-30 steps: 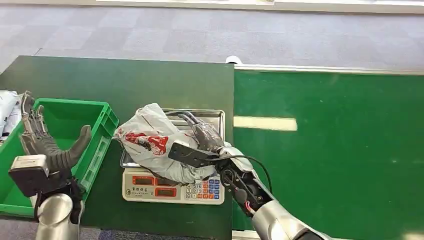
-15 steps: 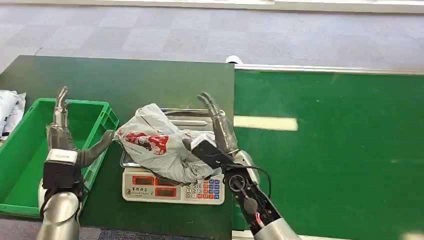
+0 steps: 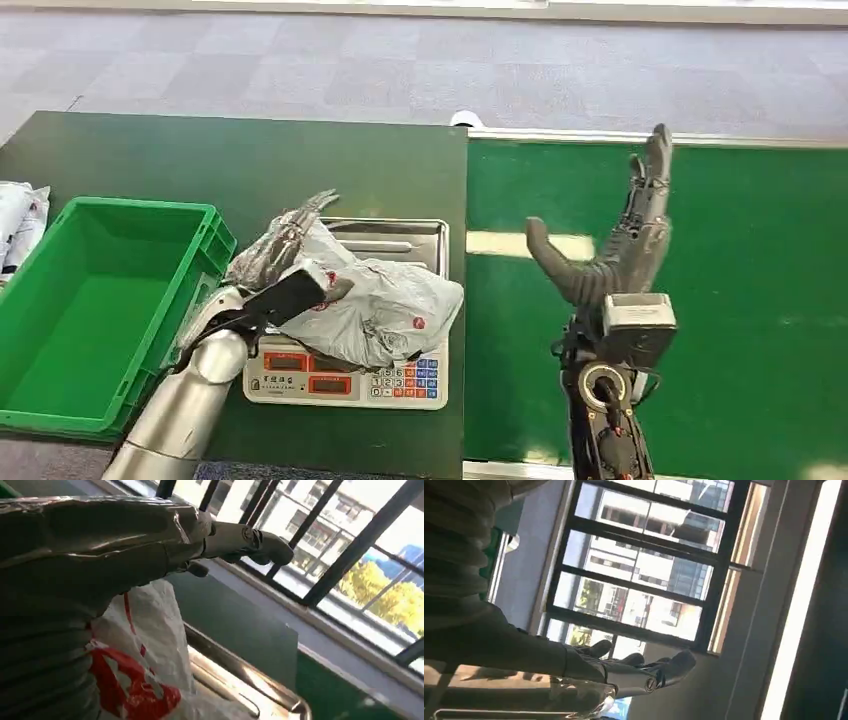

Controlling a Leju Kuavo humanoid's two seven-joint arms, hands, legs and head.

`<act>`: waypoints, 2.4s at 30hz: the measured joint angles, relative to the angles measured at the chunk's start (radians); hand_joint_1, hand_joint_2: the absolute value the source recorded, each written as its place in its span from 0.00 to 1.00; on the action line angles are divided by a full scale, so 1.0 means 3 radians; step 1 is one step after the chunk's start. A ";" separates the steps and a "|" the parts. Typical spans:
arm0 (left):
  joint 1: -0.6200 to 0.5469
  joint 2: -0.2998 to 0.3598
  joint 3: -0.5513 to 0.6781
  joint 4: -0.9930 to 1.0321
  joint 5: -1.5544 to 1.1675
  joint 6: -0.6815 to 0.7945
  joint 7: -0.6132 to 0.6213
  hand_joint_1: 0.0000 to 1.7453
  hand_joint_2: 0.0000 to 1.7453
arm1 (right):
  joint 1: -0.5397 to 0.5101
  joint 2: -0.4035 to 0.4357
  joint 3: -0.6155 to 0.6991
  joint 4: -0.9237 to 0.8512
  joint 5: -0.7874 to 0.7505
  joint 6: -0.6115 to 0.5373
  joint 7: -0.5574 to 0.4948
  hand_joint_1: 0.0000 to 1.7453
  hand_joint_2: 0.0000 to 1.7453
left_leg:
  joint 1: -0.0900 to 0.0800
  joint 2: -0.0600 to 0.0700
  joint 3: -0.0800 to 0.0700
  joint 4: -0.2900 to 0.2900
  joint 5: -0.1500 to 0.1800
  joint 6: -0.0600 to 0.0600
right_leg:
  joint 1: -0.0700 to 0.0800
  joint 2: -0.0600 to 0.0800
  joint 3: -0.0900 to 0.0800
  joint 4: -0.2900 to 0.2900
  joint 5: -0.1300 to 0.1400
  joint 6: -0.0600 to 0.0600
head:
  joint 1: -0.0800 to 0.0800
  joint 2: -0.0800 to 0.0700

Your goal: Moved the parcel from conveyor to table for the left to box.

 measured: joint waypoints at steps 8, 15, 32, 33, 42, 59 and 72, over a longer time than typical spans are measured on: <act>-0.0792 -0.0188 -0.0570 0.1430 -0.0171 -0.0499 -0.0025 1.00 1.00 | 0.0188 -0.0064 0.0011 -0.0194 0.0126 -0.0005 -0.0027 0.00 1.00 | 0.0000 -0.0001 0.0001 0.0000 0.0001 0.0001 | 0.0000 0.0000 0.0006 0.0000 0.0002 -0.0001 | -0.0001 0.0000; -0.1169 -0.0306 -0.0789 0.2106 -0.0084 -0.0662 -0.0122 1.00 1.00 | 0.0189 -0.0104 0.0013 -0.0193 0.0130 -0.0041 -0.0014 0.00 1.00 | 0.0000 -0.0003 0.0009 0.0000 0.0001 0.0001 | 0.0000 -0.0004 0.0019 0.0000 0.0002 -0.0001 | -0.0001 0.0000; -0.0926 -0.0224 -0.0360 0.1366 0.1116 0.0403 -0.0585 1.00 1.00 | 0.0227 -0.0173 0.0020 -0.0191 0.0120 -0.0175 -0.0004 0.00 1.00 | 0.0000 -0.0003 0.0004 -0.0001 0.0001 0.0000 | 0.0001 -0.0002 0.0012 0.0001 0.0001 -0.0001 | -0.0001 0.0000; -0.0876 -0.0200 -0.0311 0.1159 0.1186 0.0525 -0.0596 1.00 1.00 | 0.0246 -0.0178 0.0020 -0.0191 0.0120 -0.0184 -0.0004 0.00 1.00 | 0.0000 -0.0003 0.0003 -0.0001 0.0001 0.0000 | 0.0001 -0.0002 0.0011 0.0001 0.0001 -0.0001 | -0.0001 0.0000; -0.0656 -0.0062 -0.0158 0.0306 0.1233 0.0954 -0.0733 1.00 1.00 | 0.0355 -0.0210 0.0020 -0.0185 0.0123 -0.0236 -0.0004 0.00 1.00 | 0.0000 -0.0002 0.0002 -0.0001 0.0001 0.0000 | 0.0001 -0.0002 0.0010 0.0001 0.0001 -0.0001 | 0.0000 0.0000; -0.0657 0.0888 0.1059 0.0178 0.0747 0.1836 -0.0288 1.00 1.00 | 0.1003 -0.0219 -0.0209 -0.0037 -0.0061 -0.0081 -0.0113 0.00 1.00 | 0.0002 0.0010 -0.0001 -0.0005 0.0001 -0.0001 | 0.0003 0.0008 0.0001 0.0003 0.0000 -0.0003 | 0.0000 0.0000; -0.0960 0.1695 0.1360 0.1643 -0.0211 0.1001 0.0632 0.04 1.00 | 0.0994 -0.0148 -0.0263 0.0217 -0.0174 -0.0033 -0.0013 0.00 1.00 | 0.0004 0.0017 -0.0006 -0.0005 0.0001 -0.0002 | 0.0004 0.0016 -0.0008 0.0003 0.0000 -0.0004 | 0.0003 0.0000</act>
